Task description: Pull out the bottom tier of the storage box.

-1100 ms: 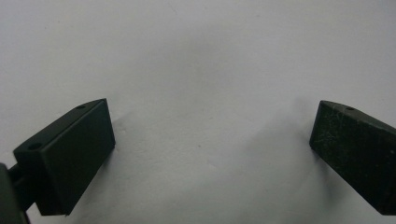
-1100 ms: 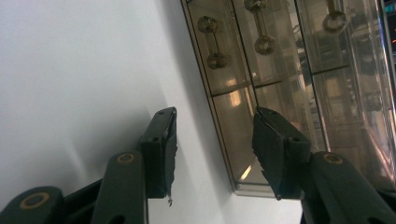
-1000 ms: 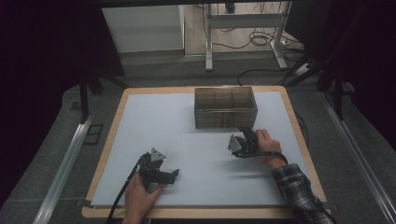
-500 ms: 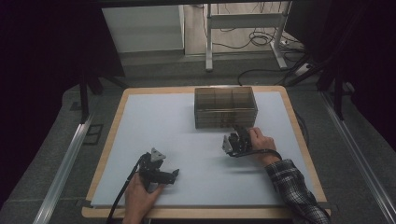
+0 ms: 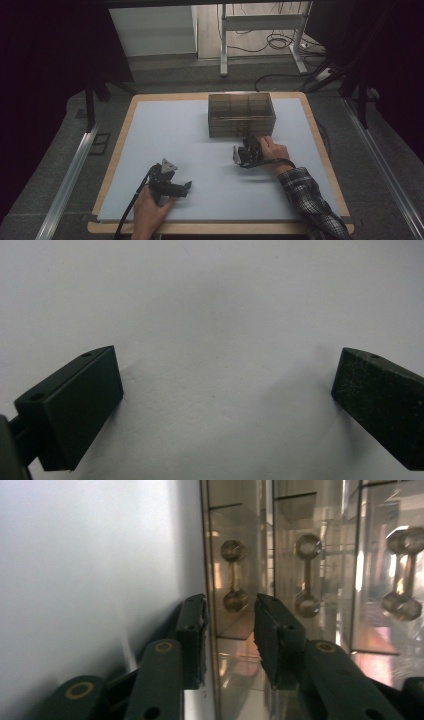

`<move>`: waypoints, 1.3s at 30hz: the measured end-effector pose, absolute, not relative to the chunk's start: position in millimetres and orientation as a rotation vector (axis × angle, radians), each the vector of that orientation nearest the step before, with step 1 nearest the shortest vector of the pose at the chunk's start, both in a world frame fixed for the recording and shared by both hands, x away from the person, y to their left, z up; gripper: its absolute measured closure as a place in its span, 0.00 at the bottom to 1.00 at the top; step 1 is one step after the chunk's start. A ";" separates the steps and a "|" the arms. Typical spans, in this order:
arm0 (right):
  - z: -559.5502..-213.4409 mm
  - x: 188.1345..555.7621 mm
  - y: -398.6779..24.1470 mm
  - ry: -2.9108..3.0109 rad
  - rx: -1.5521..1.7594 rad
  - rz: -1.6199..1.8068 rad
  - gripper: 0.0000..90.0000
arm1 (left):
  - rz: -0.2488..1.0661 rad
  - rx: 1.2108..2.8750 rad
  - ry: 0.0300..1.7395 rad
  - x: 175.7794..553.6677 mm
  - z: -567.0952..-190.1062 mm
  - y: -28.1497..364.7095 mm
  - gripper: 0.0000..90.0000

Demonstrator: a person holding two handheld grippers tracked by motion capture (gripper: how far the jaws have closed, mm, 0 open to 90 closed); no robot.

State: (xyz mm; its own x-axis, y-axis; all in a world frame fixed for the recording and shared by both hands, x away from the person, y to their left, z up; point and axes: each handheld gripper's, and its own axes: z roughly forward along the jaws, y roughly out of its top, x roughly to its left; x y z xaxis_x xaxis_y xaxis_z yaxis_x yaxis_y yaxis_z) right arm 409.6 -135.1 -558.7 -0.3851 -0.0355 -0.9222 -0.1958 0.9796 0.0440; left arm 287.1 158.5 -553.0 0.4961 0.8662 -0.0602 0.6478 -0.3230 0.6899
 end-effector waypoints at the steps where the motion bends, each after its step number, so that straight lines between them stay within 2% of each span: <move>1: -559.1 410.4 -133.9 1.959 -0.172 0.175 0.75 | 0.424 2.078 1.239 287.1 -553.0 158.5 0.00; 13: -568.4 411.0 -123.6 1.881 -0.196 0.086 0.88 | 0.424 2.079 1.238 287.1 -552.9 158.6 0.00; 39: -561.3 387.5 -132.8 1.935 -0.188 0.170 0.88 | 0.424 2.078 1.239 287.1 -553.0 158.5 0.00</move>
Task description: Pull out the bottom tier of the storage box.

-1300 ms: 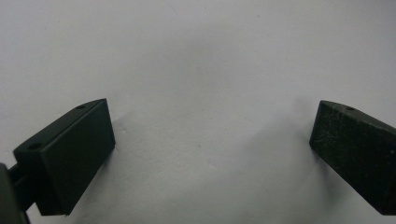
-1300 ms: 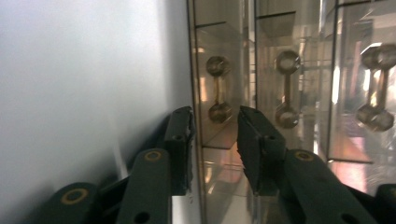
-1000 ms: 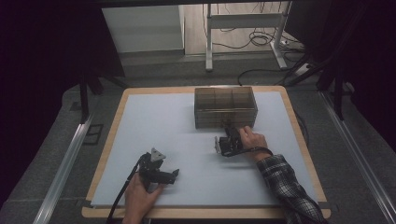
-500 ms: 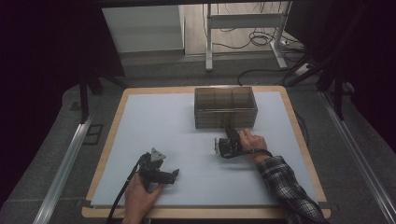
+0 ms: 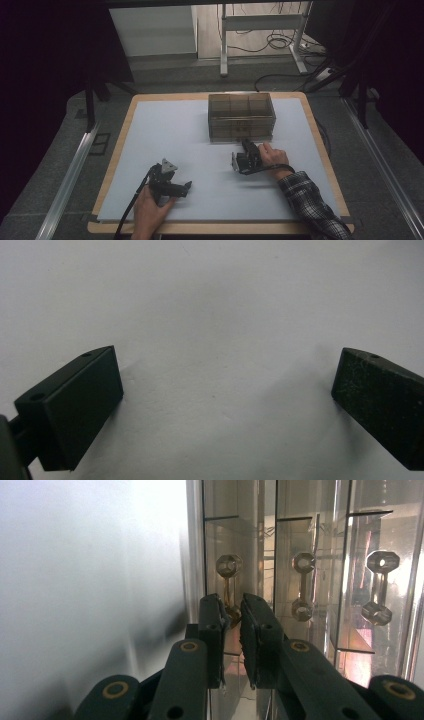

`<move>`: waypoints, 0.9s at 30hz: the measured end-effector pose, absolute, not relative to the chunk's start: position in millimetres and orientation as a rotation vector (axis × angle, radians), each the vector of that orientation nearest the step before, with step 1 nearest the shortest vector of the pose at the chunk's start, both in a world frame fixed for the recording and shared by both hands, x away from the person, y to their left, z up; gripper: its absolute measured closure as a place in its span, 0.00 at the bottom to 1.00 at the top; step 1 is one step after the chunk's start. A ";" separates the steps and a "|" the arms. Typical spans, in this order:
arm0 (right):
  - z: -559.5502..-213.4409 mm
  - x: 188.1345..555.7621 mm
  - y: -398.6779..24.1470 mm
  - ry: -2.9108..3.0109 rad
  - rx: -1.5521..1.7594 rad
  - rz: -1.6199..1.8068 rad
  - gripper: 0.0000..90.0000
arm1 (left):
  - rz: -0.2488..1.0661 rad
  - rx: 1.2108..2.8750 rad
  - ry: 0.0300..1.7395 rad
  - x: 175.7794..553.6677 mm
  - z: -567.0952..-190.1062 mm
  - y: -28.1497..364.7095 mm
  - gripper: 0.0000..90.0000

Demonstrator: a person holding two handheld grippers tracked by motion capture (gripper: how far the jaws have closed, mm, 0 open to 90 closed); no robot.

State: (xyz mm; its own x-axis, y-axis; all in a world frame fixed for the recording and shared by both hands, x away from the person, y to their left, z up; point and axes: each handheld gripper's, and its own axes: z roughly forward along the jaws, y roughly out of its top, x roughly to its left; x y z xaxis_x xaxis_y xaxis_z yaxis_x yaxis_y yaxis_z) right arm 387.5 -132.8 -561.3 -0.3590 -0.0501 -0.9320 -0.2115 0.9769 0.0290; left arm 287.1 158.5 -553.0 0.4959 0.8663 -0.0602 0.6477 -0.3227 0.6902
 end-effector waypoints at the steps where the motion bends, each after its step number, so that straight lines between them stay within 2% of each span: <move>1: -561.0 386.3 -132.9 1.941 -0.189 0.168 0.88 | 0.424 2.078 1.239 287.1 -553.0 158.5 0.00; 9: -560.6 378.5 -134.2 1.947 -0.192 0.180 0.88 | 0.424 2.078 1.239 287.1 -553.0 158.5 0.00; 11: -559.8 375.3 -134.5 1.932 -0.198 0.196 0.95 | 0.424 2.078 1.239 287.1 -553.0 158.5 0.00; 12: -557.6 373.8 -134.2 1.942 -0.197 0.199 0.95 | 0.424 2.078 1.239 287.1 -553.0 158.4 0.00; 27: -545.5 375.5 -135.1 2.016 -0.162 0.241 0.83 | 0.424 2.078 1.239 287.1 -553.0 158.5 0.00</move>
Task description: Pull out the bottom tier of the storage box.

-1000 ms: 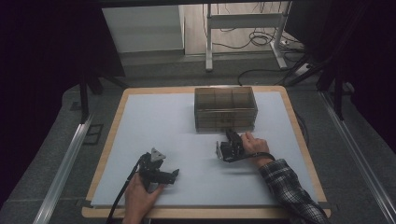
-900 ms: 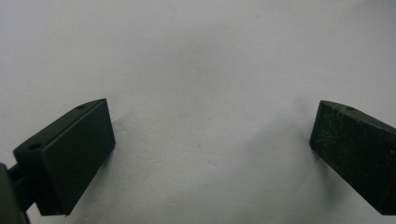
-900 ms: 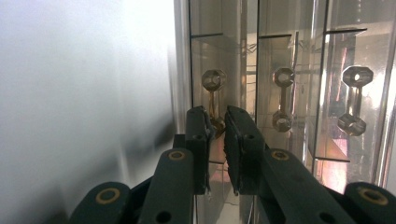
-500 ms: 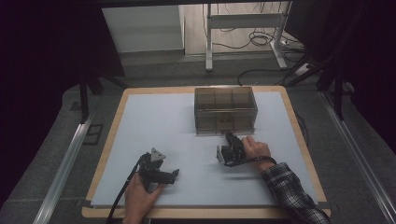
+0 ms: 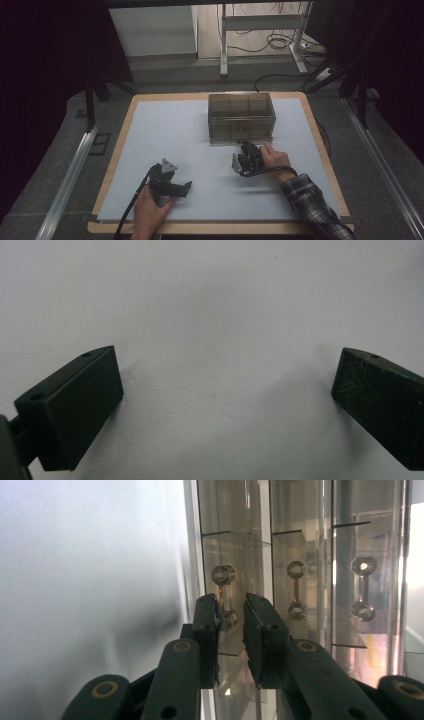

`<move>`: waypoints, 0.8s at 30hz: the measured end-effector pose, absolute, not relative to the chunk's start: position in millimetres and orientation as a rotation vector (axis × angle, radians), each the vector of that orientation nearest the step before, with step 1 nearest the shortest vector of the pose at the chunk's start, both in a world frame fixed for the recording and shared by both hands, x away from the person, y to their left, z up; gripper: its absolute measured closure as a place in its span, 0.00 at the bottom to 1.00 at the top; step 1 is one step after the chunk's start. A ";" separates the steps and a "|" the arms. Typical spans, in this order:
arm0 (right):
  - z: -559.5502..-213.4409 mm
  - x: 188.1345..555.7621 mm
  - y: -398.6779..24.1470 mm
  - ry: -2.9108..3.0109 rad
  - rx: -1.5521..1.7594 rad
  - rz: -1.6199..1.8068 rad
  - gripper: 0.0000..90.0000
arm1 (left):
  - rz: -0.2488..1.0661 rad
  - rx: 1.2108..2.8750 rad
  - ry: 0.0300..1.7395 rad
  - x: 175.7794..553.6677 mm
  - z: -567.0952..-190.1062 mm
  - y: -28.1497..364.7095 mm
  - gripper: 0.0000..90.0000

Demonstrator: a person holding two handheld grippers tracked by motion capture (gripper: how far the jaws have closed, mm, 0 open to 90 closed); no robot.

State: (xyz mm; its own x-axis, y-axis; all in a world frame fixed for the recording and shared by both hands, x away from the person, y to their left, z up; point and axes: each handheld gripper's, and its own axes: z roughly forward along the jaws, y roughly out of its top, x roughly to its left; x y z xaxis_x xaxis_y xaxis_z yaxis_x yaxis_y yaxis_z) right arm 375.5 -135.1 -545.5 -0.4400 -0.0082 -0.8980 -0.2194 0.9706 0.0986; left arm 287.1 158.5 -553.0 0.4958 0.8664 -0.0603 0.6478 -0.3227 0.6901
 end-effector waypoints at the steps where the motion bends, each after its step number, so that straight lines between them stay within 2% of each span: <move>1: -544.9 376.5 -135.6 2.033 -0.149 0.269 0.82 | 0.424 2.078 1.239 287.1 -553.0 158.5 0.00; 24: -510.2 392.3 -152.6 2.293 -0.017 0.486 0.74 | 0.424 2.079 1.238 287.1 -553.0 158.5 0.00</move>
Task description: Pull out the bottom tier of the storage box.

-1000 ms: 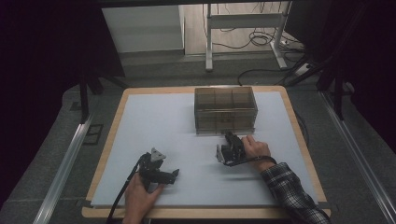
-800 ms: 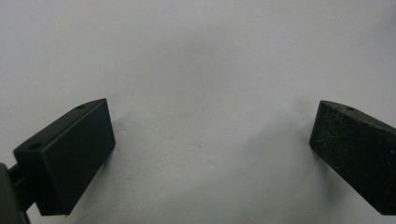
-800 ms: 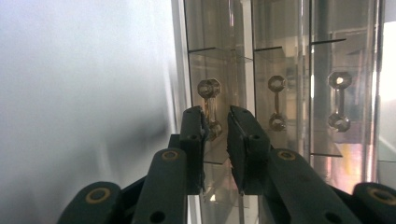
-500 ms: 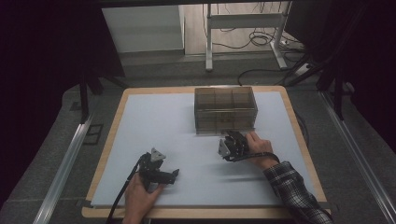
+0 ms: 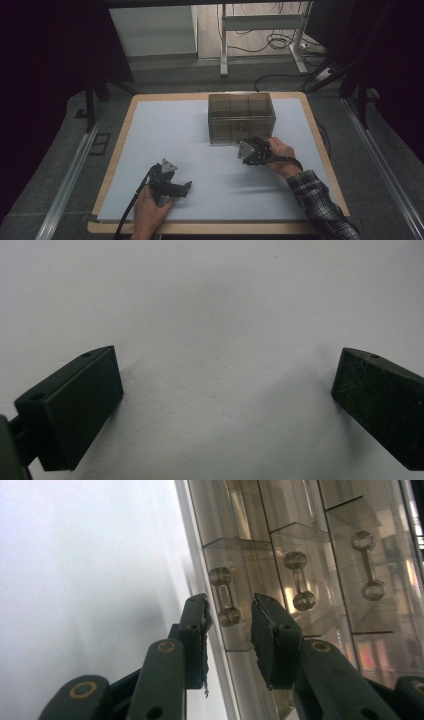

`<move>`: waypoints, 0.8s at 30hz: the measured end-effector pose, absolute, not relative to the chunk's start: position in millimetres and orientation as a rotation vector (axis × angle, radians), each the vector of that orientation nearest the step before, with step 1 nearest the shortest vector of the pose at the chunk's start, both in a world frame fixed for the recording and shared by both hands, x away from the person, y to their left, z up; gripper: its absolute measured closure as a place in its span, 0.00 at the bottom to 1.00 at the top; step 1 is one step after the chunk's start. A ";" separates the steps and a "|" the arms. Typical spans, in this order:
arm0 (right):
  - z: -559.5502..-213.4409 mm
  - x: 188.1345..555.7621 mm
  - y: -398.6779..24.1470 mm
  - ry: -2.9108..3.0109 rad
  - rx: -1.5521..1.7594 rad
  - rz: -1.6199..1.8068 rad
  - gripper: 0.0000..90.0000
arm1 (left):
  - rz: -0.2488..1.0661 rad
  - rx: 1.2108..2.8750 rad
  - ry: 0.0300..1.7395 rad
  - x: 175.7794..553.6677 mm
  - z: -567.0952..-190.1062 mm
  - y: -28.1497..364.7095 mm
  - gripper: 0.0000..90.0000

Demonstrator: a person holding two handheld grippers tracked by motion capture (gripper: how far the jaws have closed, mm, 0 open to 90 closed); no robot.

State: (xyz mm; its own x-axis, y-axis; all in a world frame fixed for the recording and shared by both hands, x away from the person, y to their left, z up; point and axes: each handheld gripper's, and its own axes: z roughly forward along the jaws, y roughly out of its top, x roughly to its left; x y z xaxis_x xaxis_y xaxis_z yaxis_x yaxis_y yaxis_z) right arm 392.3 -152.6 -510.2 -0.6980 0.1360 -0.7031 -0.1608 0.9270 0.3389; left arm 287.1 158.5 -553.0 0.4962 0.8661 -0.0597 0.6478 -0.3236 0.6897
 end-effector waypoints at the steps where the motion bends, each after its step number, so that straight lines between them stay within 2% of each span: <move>1: -509.2 393.4 -153.0 2.304 -0.014 0.493 0.74 | 0.424 2.079 1.238 287.1 -553.0 158.5 0.00; 24: -481.1 431.5 -179.2 2.610 0.097 0.680 0.69 | 0.424 2.079 1.238 287.2 -552.9 158.6 0.00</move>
